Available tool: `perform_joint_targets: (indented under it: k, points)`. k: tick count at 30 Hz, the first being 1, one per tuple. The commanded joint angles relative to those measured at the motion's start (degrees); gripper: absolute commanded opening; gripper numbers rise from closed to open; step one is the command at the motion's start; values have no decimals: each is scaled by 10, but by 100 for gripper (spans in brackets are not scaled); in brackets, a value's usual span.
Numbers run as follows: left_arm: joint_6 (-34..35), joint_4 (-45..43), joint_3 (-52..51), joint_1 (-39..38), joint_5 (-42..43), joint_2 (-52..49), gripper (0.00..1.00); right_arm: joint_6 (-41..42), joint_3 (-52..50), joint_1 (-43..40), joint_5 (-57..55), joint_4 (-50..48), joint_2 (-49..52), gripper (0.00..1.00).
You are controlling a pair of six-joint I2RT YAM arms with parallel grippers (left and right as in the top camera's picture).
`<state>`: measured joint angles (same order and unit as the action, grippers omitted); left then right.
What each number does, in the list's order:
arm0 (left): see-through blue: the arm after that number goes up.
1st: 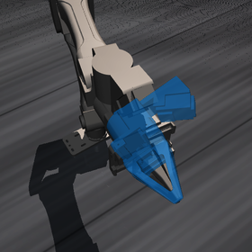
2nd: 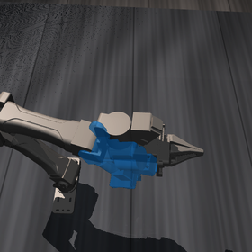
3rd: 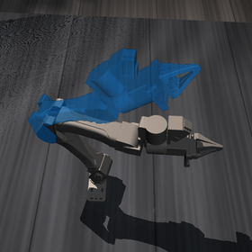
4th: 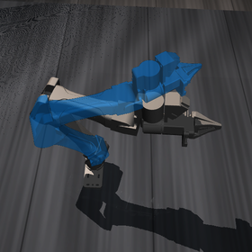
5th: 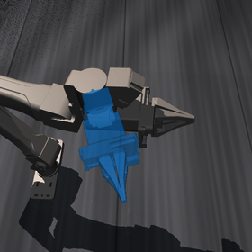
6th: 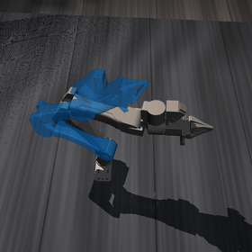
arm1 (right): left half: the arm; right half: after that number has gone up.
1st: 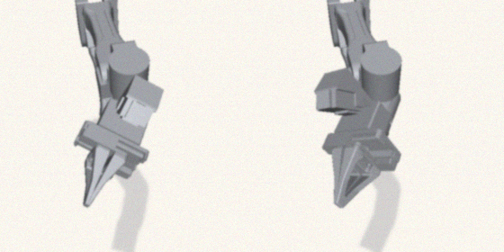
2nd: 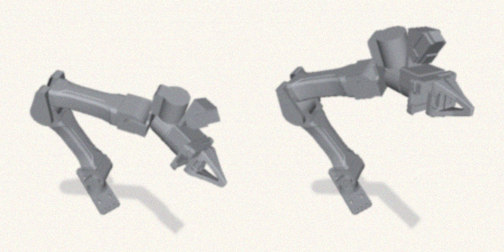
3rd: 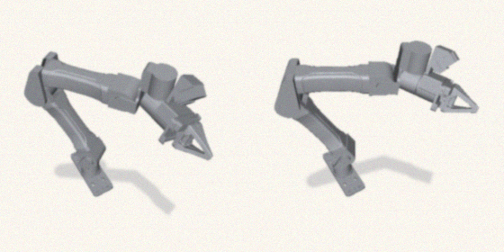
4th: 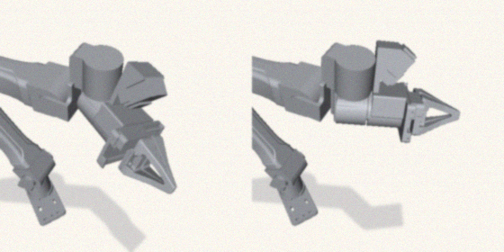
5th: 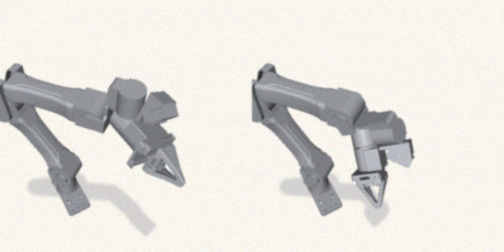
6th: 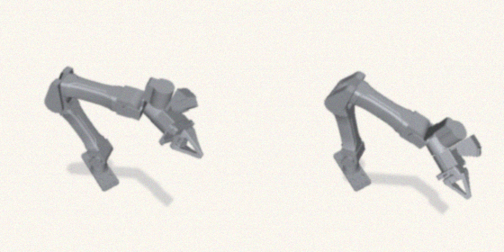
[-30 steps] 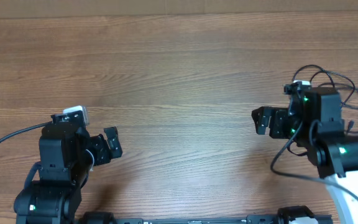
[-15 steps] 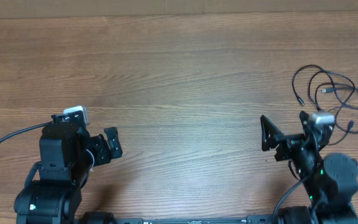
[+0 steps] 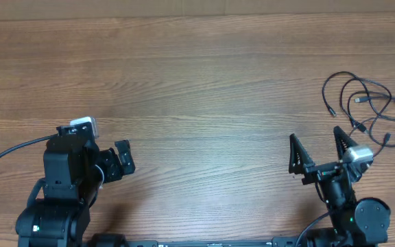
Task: Untangle cables
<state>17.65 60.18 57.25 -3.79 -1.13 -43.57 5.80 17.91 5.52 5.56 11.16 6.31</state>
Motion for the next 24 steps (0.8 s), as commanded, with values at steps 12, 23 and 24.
perform_joint_targets:
  k: [12, 23, 24]
  points:
    - [6, -1, -4, -4, -8, 1, 99, 2, -151, 1, 0, -236, -61, 100]
    - [6, -1, -4, -4, -7, 1, 100, -31, -174, 1, 2, -220, -61, 100]
    - [6, -1, -4, -4, -8, 1, 100, -31, -174, 1, 13, -191, -61, 100]
